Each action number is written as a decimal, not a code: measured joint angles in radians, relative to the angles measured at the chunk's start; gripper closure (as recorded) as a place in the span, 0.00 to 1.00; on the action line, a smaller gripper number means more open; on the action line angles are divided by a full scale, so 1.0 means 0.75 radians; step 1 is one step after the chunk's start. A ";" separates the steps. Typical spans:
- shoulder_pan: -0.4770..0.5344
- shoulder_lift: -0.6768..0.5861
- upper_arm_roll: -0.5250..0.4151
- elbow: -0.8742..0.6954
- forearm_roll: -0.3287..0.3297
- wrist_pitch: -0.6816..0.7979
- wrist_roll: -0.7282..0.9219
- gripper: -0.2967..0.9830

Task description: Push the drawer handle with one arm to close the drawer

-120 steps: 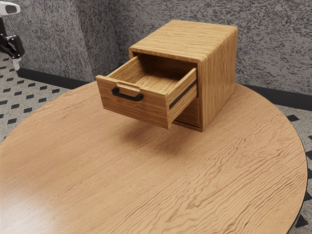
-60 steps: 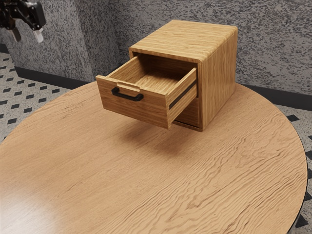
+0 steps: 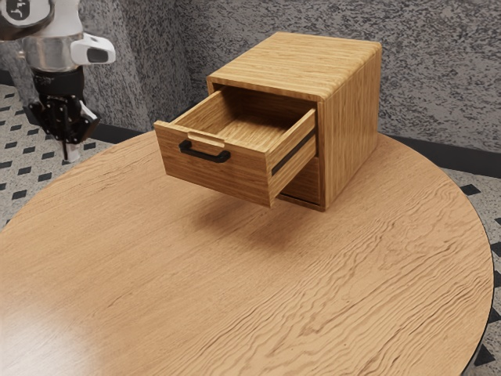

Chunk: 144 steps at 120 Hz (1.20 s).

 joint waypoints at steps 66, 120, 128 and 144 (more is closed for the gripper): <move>-0.085 0.278 0.007 -0.062 0.005 0.596 -0.061 0.84; -0.096 0.491 -0.001 0.069 -0.106 0.834 -0.075 0.85; -0.102 0.538 -0.002 0.093 -0.107 0.857 -0.075 0.85; -0.101 0.625 0.000 0.156 -0.090 0.902 -0.077 0.85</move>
